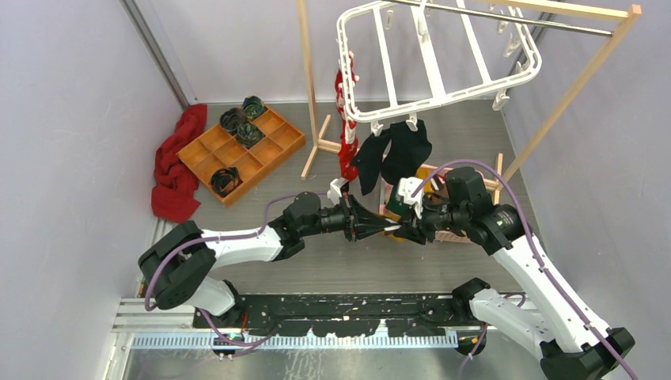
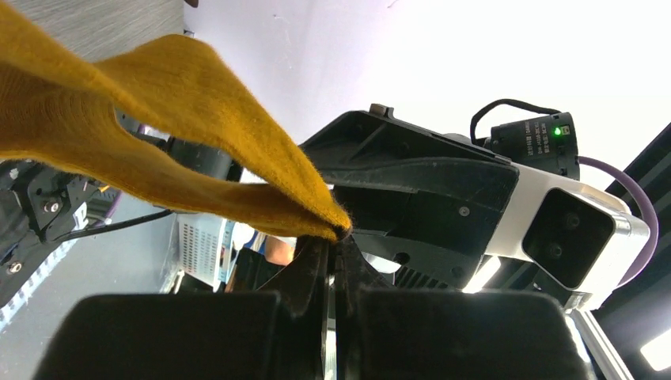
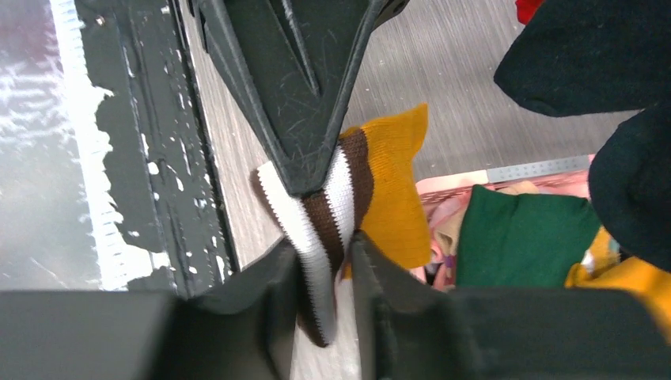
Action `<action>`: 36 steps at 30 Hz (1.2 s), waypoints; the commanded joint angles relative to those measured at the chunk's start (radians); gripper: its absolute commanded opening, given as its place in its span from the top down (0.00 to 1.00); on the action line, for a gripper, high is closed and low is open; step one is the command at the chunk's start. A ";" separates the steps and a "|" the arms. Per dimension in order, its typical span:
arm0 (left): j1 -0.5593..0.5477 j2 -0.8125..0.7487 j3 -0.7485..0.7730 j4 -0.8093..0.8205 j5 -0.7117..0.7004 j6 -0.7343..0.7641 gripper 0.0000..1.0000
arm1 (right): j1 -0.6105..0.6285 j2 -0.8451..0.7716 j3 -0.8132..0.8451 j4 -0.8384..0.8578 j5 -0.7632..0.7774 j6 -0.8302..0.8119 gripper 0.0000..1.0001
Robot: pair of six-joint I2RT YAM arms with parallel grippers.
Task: Clip the socks to the hanger
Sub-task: Pick up the sock from the bin.
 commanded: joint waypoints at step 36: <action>-0.273 -0.472 0.162 -0.659 -0.212 2.089 0.29 | -0.092 -0.008 -0.014 -0.075 -0.358 0.114 0.86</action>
